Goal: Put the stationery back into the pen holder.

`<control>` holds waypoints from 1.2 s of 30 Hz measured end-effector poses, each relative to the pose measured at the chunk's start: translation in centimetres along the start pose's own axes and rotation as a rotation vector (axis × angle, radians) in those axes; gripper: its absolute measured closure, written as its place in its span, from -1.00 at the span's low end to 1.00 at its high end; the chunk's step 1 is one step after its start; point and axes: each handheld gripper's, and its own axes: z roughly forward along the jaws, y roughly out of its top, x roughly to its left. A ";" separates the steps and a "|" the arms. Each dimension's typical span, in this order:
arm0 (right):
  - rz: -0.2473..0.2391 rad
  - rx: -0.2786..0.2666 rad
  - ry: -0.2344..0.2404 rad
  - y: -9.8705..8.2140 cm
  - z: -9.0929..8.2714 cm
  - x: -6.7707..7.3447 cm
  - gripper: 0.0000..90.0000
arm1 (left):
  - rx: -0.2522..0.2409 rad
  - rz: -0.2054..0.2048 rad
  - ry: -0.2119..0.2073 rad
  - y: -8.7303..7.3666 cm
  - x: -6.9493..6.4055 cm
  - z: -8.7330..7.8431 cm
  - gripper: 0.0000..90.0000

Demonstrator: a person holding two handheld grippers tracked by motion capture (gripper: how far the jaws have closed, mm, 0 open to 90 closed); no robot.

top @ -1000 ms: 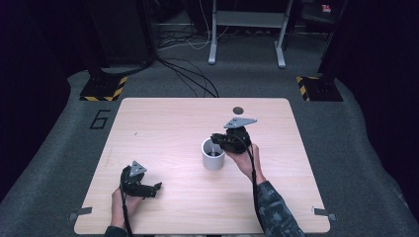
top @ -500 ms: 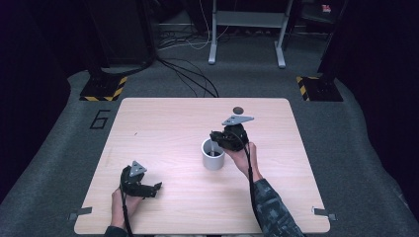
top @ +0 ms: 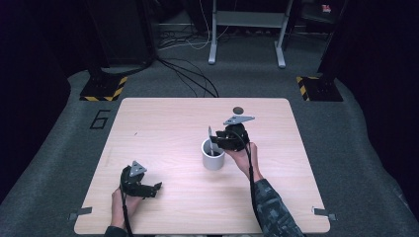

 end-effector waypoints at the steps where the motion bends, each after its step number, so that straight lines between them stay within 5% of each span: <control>1: 0.009 -0.001 -0.005 0.0 -0.2 0.0 0.23 | 0.000 0.000 -0.001 0.0 0.0 0.0 -0.98; 7: 0.011 0.009 -0.024 -0.3 -1.8 -0.4 -0.32 | 0.003 0.000 -0.004 0.0 0.0 0.0 -0.98; 15: 0.012 -0.012 -0.055 -1.2 -4.8 -0.7 -0.63 | 0.003 0.000 -0.003 0.0 0.0 0.0 -0.98; 30: -0.038 0.026 -0.154 -5.9 -10.4 -1.7 -0.74 | 0.004 0.001 -0.004 0.0 0.0 0.0 -0.98; 36: -0.001 0.044 -0.211 -9.4 -11.9 -2.6 -0.77 | 0.004 0.000 -0.004 0.0 0.0 0.0 -0.98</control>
